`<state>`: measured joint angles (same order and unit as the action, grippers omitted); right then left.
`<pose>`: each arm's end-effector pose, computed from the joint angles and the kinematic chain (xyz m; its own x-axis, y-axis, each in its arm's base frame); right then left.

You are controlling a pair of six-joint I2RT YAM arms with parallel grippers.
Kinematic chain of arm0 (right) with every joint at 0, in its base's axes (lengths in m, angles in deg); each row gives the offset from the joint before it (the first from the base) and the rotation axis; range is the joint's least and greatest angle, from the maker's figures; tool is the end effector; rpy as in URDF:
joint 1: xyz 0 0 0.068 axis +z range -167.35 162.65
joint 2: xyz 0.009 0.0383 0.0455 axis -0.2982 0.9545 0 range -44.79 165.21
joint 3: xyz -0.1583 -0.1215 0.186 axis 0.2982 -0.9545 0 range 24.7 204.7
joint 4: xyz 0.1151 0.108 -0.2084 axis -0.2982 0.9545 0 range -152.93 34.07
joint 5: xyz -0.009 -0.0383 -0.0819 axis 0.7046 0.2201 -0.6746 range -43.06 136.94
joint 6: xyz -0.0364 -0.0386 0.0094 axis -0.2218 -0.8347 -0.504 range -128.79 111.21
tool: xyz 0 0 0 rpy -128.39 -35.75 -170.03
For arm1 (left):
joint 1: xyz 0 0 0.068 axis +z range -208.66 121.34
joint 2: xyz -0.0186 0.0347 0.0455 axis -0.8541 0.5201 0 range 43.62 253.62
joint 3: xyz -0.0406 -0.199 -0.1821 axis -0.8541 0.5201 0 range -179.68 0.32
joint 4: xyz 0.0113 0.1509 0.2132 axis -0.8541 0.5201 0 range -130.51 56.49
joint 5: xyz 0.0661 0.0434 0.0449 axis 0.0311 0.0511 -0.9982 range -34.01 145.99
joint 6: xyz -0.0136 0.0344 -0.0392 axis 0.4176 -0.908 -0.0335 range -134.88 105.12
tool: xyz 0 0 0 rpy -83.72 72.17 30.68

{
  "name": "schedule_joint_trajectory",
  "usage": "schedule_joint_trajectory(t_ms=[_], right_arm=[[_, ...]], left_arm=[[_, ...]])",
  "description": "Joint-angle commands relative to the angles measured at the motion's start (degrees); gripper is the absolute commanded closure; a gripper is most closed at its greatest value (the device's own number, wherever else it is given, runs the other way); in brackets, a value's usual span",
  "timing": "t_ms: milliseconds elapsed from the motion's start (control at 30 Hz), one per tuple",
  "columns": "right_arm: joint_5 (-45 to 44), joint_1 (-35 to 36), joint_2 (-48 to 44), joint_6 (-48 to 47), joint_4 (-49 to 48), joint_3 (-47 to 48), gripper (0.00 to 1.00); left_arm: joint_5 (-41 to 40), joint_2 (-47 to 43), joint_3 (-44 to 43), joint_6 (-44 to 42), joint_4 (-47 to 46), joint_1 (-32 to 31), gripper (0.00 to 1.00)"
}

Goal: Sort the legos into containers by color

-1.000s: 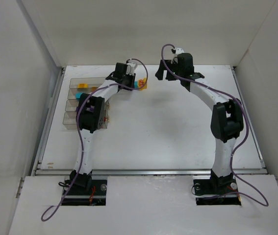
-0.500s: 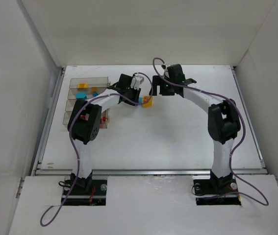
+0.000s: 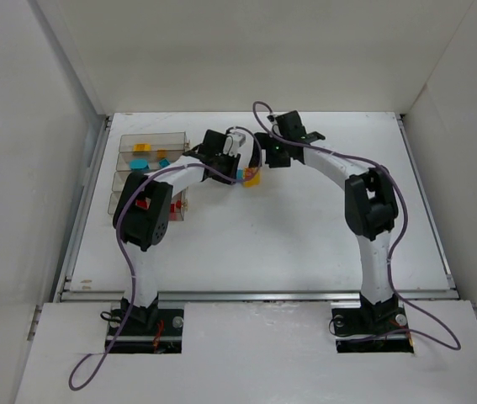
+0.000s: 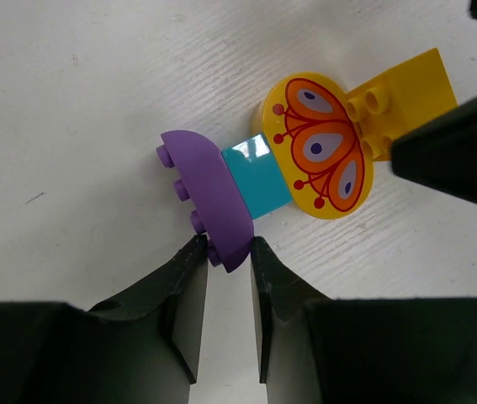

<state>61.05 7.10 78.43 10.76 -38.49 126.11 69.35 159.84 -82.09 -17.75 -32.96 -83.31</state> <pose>0.4419 0.2104 0.2207 -0.8053 -0.0097 -0.5928 -0.3028 0.8663 0.3973 0.4102 -0.1972 0.1921 -0.5717 0.3158 -0.7573 0.5927 0.7972 -0.1150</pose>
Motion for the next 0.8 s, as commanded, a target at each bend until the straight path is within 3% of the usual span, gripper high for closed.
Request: schedule_joint_trajectory(t_ms=[0, 167, 267, 333, 533, 700, 767], right_arm=[[0.92, 1.30, 1.76, 0.58, 1.30, 4.40, 0.17], [-0.48, 1.83, 5.27, 1.10, 1.83, 6.69, 0.20], [-0.49, 1.83, 7.29, 1.10, 3.06, 8.98, 0.33], [0.04, 1.83, 7.30, 1.10, 3.06, 9.59, 0.50], [0.04, 1.83, 5.28, 1.10, 2.54, 6.97, 0.62], [-0.49, 1.83, 4.14, 1.10, 3.06, 6.27, 1.00], [-1.18, 0.43, 3.52, 1.10, 3.06, 5.12, 1.00]], left_arm=[[-0.09, -4.60, 0.41, 0.59, -1.58, -0.32, 1.00], [-0.62, -4.60, 0.41, 1.12, -1.58, -0.84, 1.00], [-0.62, -4.60, 0.41, 1.12, -1.58, -0.84, 1.00], [-0.62, -4.60, 0.41, 1.12, -1.58, -0.84, 1.00], [-2.38, -4.60, 0.41, 1.12, -1.05, -0.84, 1.00], [-2.99, -4.60, 0.41, 1.12, -0.53, -0.32, 1.00], [-3.60, -4.60, 0.41, 1.12, 0.01, -0.32, 1.00]])
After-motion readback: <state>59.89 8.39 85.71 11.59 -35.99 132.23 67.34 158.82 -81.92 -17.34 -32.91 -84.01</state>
